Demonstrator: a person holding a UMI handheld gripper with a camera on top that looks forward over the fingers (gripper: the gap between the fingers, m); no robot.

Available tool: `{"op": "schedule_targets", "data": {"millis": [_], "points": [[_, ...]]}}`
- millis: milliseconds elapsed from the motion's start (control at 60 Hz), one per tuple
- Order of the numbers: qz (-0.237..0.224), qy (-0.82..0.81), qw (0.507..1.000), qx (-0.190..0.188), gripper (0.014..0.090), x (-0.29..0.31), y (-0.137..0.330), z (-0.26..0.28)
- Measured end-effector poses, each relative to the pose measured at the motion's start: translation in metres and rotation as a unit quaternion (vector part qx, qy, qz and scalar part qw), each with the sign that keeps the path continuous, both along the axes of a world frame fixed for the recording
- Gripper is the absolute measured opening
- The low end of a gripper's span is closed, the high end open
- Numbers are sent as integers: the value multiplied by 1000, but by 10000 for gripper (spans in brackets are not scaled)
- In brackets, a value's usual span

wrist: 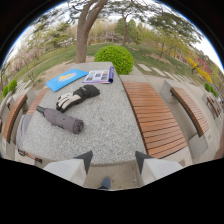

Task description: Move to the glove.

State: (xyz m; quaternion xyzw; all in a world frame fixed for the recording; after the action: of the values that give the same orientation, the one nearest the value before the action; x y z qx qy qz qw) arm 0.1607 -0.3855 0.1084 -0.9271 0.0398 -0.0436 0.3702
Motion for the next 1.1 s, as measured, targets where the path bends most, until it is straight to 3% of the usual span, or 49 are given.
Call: {"op": "schedule_targets", "data": {"millis": [433,867,1100], "points": [[2,-3,1000,2,844,10,-6,-6],[59,18,998,10,844,-102,-6,-10],[70,31,997,10,847,-143,28,-18]]}}
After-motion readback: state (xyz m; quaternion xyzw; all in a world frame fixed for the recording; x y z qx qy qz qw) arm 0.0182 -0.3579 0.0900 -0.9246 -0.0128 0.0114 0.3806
